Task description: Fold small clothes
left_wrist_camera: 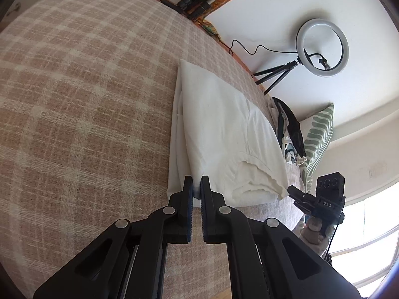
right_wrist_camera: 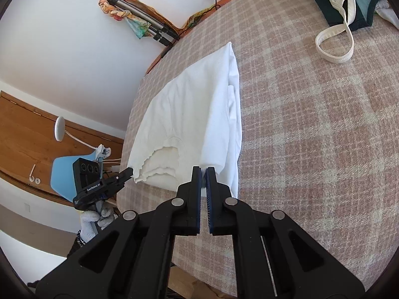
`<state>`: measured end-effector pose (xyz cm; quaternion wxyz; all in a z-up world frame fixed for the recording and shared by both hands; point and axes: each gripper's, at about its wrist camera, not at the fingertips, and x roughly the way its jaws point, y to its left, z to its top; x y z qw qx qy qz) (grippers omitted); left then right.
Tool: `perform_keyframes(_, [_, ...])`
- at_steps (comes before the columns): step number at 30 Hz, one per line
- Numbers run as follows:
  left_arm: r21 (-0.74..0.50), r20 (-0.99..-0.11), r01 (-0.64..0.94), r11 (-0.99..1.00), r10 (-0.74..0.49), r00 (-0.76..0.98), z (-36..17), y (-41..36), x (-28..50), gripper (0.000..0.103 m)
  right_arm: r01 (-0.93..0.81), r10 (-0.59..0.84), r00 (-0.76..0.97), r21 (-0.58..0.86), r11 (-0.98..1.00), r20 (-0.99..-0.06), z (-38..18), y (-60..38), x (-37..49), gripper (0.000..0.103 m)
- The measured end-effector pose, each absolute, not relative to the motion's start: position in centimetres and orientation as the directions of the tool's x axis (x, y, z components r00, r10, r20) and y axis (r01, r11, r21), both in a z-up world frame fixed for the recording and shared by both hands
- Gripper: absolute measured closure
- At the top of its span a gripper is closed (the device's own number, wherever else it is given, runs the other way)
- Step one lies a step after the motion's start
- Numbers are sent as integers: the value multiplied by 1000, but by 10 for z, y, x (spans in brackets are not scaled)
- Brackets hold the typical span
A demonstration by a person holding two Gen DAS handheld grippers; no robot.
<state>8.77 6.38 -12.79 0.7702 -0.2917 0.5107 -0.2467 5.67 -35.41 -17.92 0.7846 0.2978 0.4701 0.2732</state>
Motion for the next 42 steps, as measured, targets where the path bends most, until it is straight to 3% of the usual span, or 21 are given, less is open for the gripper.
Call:
perform_keyframes(6, [-666,-674,83,742,-646,358,-132,66,82,99,-155,661,391,663,733,-640,-185,-345,57,98])
perform_keyframes(15, [-673,-657,109,732,-659,366,-125,73,75,99,-144,665,393,672,727,-635,-184,-364,56,98])
perform_keyframes(16, [-666,-661,113,737,-654,369,-123,72,74,99,-143,681,388,689,710,-621,-184,-366,57,91])
perform_keyframes(17, [-661,-664,112,742,-647,375,-122,72,74,99,-137,687,386,698,703,-616,-186,-367,57,77])
perform_keyframes(19, [-666,-655,114,737,-651,385,-119,72,74,99,-126,671,411,691,712,-617,-188,-368,59,58])
perform_keyframes(20, [-665,-654,118,737,-651,385,-120,74,75,99,-120,660,417,682,721,-625,-190,-367,62,57])
perform_keyframes(24, [-668,-659,115,735,-656,368,-124,66,78,99,-107,704,397,732,673,-589,-202,-362,76,60])
perform_keyframes(26, [-652,-672,131,747,-649,358,-125,60,79,99,-130,689,386,703,699,-613,-200,-353,76,94])
perform_keyframes(30, [-625,-697,130,770,-625,352,-128,57,80,99,-179,650,433,647,741,-625,-173,-347,60,97])
perform_keyframes(34, [-615,-707,119,779,-612,355,-128,60,80,99,-181,491,442,462,868,-750,-170,-334,55,96])
perform_keyframes(36, [-608,-707,118,785,-603,368,-125,64,79,99,-178,494,374,462,869,-785,-183,-329,60,96])
perform_keyframes(42, [-610,-672,124,783,-594,443,-101,73,86,98,-186,480,442,446,875,-757,-165,-343,67,95])
